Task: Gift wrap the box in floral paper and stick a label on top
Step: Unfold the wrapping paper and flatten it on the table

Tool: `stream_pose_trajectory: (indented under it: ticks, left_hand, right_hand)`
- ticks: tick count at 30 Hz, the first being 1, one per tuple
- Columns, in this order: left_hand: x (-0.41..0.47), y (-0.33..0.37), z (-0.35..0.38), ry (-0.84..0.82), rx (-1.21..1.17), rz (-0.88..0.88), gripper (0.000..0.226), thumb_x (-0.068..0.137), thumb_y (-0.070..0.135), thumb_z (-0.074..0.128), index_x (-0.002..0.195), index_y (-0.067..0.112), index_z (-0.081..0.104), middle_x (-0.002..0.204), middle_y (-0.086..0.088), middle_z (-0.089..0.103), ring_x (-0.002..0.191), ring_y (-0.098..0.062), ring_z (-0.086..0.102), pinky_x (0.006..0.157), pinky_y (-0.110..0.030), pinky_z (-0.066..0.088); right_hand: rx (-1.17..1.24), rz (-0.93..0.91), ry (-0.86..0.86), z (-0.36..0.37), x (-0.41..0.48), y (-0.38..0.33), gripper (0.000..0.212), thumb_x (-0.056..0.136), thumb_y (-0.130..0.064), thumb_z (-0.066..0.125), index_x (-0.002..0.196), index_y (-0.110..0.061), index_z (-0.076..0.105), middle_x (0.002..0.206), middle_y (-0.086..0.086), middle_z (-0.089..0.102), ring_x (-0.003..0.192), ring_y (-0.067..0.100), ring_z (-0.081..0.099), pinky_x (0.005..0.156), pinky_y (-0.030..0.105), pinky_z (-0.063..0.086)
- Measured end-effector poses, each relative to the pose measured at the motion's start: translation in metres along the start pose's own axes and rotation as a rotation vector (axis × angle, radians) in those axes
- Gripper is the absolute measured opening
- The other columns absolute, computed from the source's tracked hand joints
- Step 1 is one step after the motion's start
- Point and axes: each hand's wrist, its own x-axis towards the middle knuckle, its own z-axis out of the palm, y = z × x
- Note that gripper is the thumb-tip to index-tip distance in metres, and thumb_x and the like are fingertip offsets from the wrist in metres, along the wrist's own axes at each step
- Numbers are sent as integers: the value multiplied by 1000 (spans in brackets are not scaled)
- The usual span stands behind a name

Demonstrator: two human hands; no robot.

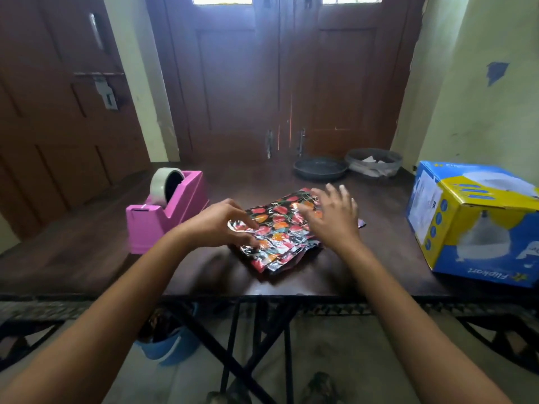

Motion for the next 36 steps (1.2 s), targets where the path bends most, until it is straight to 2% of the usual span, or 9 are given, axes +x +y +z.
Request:
stream_pose_trajectory:
  ticks: [3,5,7,13,17,21,27,32,36]
  left_hand:
    - [1,-3,5,-176,-127,158,48,73,38,76,118,35,63,133,15,51,123,-3,45,105,-26,35]
    - [5,-5,13,-192,-35,201,50,72,34,78,120,32,63,128,15,57,122,-3,48,104,-25,36]
    - [9,-6,18,-149,35,209,46,75,35,75,119,29,65,126,12,60,118,-6,52,100,-24,38]
    - [9,20,38,154,317,33,38,92,50,46,105,23,69,100,-3,69,91,-21,59,72,-30,44]
    - [5,21,38,89,213,70,37,81,53,62,114,35,65,110,4,65,103,-19,59,80,-30,47]
    - [4,22,41,79,108,230,32,78,31,73,109,23,71,128,-1,58,113,-19,55,94,-35,45]
    - [10,22,53,291,325,305,19,91,28,54,101,25,71,97,2,72,88,-22,64,71,-32,49]
    - [15,23,53,375,176,203,15,92,23,54,94,21,69,87,-3,69,81,-25,60,60,-28,34]
    - [17,22,53,411,-14,97,12,89,20,59,93,17,70,69,1,56,67,-20,50,59,-27,33]
  right_hand:
    - [33,-107,-359,-3,-18,-9,80,85,-64,44,149,-26,15,158,4,5,145,22,-2,116,42,4]
    - [-30,-140,-555,-5,-28,-10,90,80,-66,50,150,-28,6,158,3,-1,145,23,-3,117,42,2]
    - [-67,-142,-608,-6,-32,-7,92,79,-65,53,150,-30,6,158,3,-2,145,24,-4,116,42,0]
    - [-125,-154,-248,2,-28,5,70,91,-49,48,149,-23,17,158,3,9,145,20,4,116,38,2]
    - [16,-169,-352,3,-42,4,62,96,-42,41,149,-17,21,156,3,17,143,15,17,115,31,16]
    - [-51,-137,-391,9,-51,6,65,97,-46,34,149,-14,14,157,6,12,144,17,14,116,31,11]
    - [-41,-117,-372,13,-51,8,61,98,-45,31,149,-14,18,156,4,17,144,15,16,115,30,9]
    - [-1,-105,-346,15,-49,9,54,100,-42,28,147,-15,25,155,3,23,143,15,19,114,29,12]
    - [59,-90,-180,9,-56,8,46,95,-33,48,139,-20,42,148,-2,38,132,19,39,100,29,36]
